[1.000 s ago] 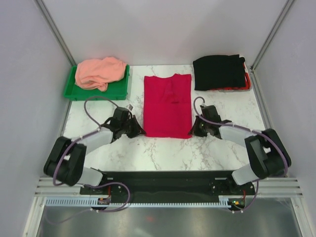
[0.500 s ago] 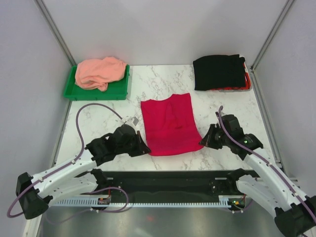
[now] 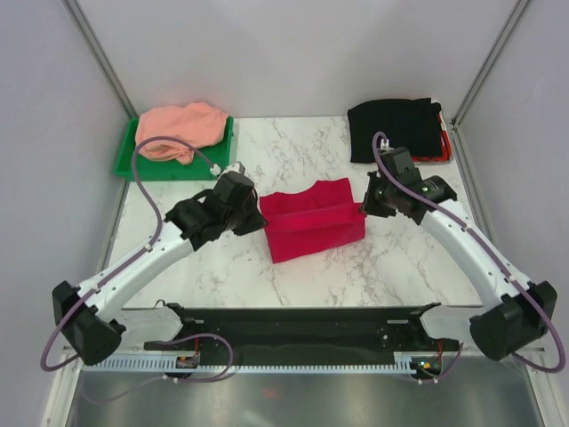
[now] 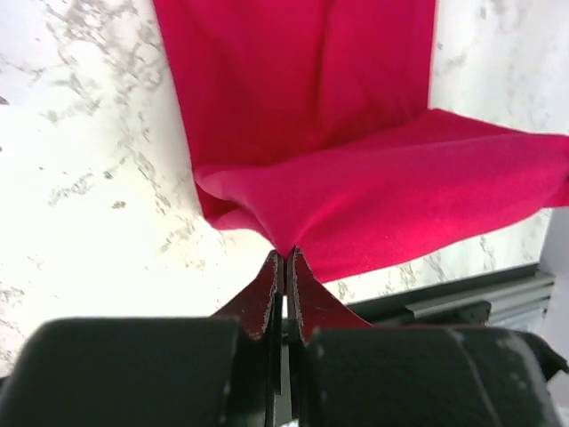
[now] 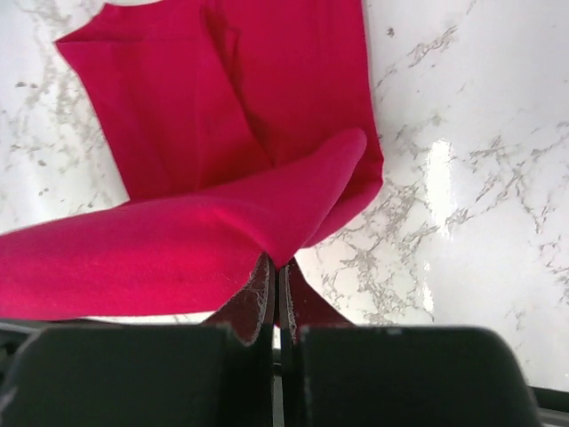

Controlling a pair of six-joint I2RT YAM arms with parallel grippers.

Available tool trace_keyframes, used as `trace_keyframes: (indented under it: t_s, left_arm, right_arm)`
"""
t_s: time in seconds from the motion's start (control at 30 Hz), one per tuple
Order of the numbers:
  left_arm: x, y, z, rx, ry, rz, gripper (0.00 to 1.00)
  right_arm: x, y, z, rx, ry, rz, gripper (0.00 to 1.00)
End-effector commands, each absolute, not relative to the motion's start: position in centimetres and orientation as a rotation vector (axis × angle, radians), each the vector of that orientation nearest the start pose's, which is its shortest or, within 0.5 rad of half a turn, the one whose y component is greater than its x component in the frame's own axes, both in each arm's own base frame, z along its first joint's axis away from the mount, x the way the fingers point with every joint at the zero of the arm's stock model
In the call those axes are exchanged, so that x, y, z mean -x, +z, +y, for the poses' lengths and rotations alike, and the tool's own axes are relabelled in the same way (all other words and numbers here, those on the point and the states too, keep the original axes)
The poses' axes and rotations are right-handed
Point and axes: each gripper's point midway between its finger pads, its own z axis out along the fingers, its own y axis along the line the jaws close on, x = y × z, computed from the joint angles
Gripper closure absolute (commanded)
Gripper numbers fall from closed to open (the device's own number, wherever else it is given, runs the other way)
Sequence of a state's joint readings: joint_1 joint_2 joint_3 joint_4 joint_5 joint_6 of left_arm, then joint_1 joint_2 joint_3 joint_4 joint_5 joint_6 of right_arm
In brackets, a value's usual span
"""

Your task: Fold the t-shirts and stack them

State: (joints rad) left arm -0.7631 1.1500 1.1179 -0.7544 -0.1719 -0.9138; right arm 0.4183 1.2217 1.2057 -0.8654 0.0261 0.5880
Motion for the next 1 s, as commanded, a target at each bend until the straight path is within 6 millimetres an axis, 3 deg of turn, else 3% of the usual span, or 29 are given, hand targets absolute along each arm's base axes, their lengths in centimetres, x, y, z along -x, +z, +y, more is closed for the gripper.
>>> trace_keyframes:
  t_s: [0.0,0.17,0.23,0.27,0.47,0.5,0.57,0.6,0.63,0.67,0.7,0.73,0.77,0.83,0.87,0.9,0.93,0.97]
  left_arm:
    - [-25.6,21.3,-21.5,0.226,-0.56,2.404,0.98]
    - [-29.0,19.5,-21.1,0.27,-0.526,2.441,0.98]
    - [-30.2,19.4,-20.9,0.278,-0.54,2.438,0.98]
    - [-30.7,18.4,-20.8,0.276,-0.523,2.46,0.98]
    - [-34.7,16.1,-19.5,0.309,-0.48,2.497,0.98]
    - [-35.5,14.3,-19.4,0.321,-0.449,2.538,0.98]
    - [-37.4,13.4,-19.1,0.338,-0.456,2.552,0.98]
    - [-38.7,11.8,-19.3,0.339,-0.436,2.585,0.98]
    - [-39.9,10.5,-18.9,0.356,-0.425,2.604,0.96]
    - [-40.7,9.4,-19.0,0.357,-0.419,2.624,0.92]
    - [-42.5,9.6,-19.5,0.356,-0.437,2.608,0.83]
    - [-43.1,5.4,-19.7,0.37,-0.425,2.697,0.55]
    - [-44.0,4.4,-19.7,0.38,-0.45,2.715,0.01]
    - [-45.0,4.1,-20.7,0.369,-0.514,2.734,0.0]
    - [-45.3,4.9,-20.8,0.364,-0.518,2.714,0.0]
    - [-45.3,5.5,-20.6,0.361,-0.505,2.699,0.0]
    - [-45.3,6.4,-20.4,0.358,-0.506,2.677,0.0]
    - [-45.3,8.8,-20.5,0.333,-0.531,2.63,0.0]
  right_arm:
    - [-30.5,20.7,12.9,-0.208,0.282,2.447,1.0]
    - [-33.9,19.9,13.6,-0.199,0.283,2.452,1.0]
    - [-35.2,18.7,13.8,-0.196,0.275,2.476,1.0]
    - [-35.8,18.8,14.1,-0.192,0.279,2.471,1.0]
    - [-40.4,15.4,14.6,-0.215,0.254,2.522,1.0]
    - [-41.1,13.3,14.8,-0.217,0.234,2.566,1.0]
    - [-43.2,12.8,15.3,-0.223,0.245,2.56,1.0]
    - [-44.0,10.3,15.5,-0.233,0.233,2.607,0.93]
    - [-45.6,10.6,15.9,-0.244,0.249,2.585,0.85]
    - [-46.4,9.9,16.0,-0.254,0.252,2.593,0.68]
    - [-47.2,7.2,16.0,-0.257,0.225,2.632,0.03]
    - [-48.3,6.6,15.7,-0.263,0.186,2.617,0.02]
    - [-49.5,6.9,16.0,-0.265,0.204,2.597,0.02]
    - [-49.0,5.6,15.5,-0.288,0.198,2.615,0.02]
    - [-48.5,5.7,15.4,-0.3,0.202,2.6,0.02]
    - [-48.3,8.5,15.1,-0.302,0.234,2.526,0.02]
    - [-48.5,9.4,15.1,-0.295,0.25,2.465,0.02]
    - [-46.7,9.7,14.2,-0.3,0.244,2.461,0.02]
